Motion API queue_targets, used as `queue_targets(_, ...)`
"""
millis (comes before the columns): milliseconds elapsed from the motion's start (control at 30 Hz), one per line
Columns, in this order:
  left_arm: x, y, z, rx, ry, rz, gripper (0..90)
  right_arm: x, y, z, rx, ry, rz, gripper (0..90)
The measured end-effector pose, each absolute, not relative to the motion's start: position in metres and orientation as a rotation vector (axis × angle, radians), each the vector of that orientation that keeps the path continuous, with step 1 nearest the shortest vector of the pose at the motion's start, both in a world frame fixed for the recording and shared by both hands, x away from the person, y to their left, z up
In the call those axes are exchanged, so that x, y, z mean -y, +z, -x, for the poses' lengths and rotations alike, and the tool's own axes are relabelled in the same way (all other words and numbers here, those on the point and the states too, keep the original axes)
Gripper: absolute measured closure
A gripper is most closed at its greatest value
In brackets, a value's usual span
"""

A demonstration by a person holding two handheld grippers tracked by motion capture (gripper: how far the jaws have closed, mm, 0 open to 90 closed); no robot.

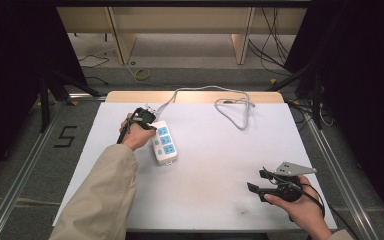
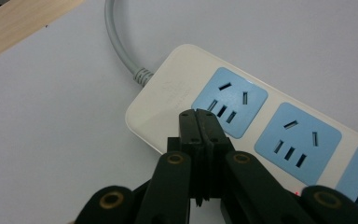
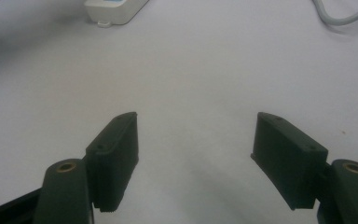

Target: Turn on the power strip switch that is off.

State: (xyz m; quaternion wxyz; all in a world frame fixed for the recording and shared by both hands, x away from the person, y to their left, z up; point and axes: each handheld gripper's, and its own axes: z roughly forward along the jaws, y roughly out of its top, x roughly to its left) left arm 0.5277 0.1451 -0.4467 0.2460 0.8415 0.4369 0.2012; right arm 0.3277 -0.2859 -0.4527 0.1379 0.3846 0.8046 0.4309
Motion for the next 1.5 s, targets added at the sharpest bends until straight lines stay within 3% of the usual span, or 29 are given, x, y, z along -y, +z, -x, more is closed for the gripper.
queue_targets(1433,-0.138,-0.443,-0.534,-1.192,0.507,-2.377,90.0,0.284,-0.453,-0.328,-2.337,1.241,-1.097,31.5)
queue_targets(1500,-0.135,-0.443,-0.534,-1.192,0.571,-2.415,90.0,0.284,-0.453,-0.327,-2.338,1.241,-1.097,31.4)
